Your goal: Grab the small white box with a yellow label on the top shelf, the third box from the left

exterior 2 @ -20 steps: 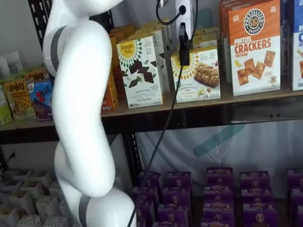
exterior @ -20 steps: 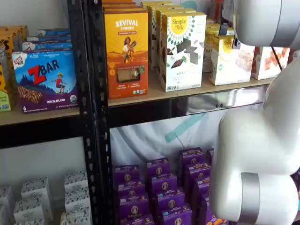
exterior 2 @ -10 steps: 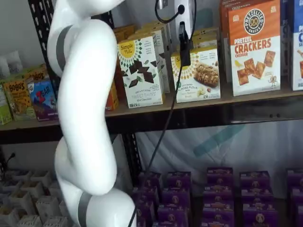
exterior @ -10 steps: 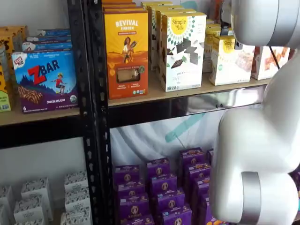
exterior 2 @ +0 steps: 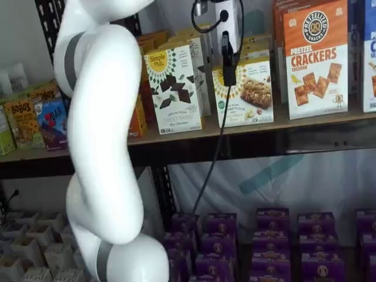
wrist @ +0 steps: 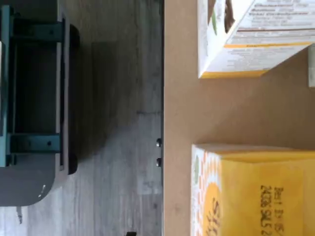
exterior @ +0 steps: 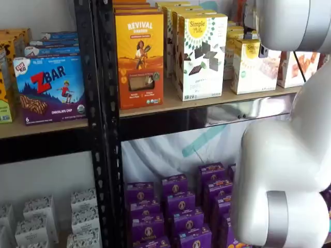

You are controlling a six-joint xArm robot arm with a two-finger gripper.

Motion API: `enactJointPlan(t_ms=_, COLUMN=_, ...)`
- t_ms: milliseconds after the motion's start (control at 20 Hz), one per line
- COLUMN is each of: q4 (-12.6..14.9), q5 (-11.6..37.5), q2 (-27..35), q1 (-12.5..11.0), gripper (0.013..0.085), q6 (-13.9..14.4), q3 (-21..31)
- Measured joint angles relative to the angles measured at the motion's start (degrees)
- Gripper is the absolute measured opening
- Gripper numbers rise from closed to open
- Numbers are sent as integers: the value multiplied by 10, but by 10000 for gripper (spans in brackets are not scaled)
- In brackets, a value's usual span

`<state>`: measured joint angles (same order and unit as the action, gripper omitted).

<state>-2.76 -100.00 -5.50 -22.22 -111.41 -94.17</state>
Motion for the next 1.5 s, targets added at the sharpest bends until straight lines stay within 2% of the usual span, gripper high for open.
enactJointPlan(t_ms=250, q4=-7, q5=27, q2=-13, q1=-3, gripper=850, q6=-2, q3=24)
enactJointPlan(t_ms=550, q4=-12, q5=36, q2=-17, q1=-4, gripper=850, q6=-3, q3=34)
enactJointPlan(t_ms=600, q4=-14, q5=38, q2=-18, q1=-5, gripper=810, q6=-4, q3=36)
enactJointPlan(t_ms=650, q4=-16, q5=40, q2=-19, q1=-6, gripper=810, q6=-4, q3=38)
enactJointPlan(t_ms=750, q4=-20, q5=45, q2=-22, q1=-7, gripper=730, q6=-5, q3=41)
enactJointPlan(t_ms=800, q4=-22, q5=47, q2=-22, q1=-8, gripper=730, q6=-6, q3=42)
enactJointPlan(t_ms=950, q4=-23, q5=47, q2=-21, q1=-9, gripper=650, q6=-7, q3=41)
enactJointPlan(t_ms=1200, q4=-24, q5=48, q2=-20, q1=-11, gripper=650, q6=-9, q3=39)
enactJointPlan(t_ms=1350, q4=-24, q5=49, q2=-21, q1=-12, gripper=570, q6=-10, q3=39)
enactJointPlan(t_ms=1500, q4=-23, q5=49, q2=-22, q1=-13, gripper=570, q6=-11, q3=40)
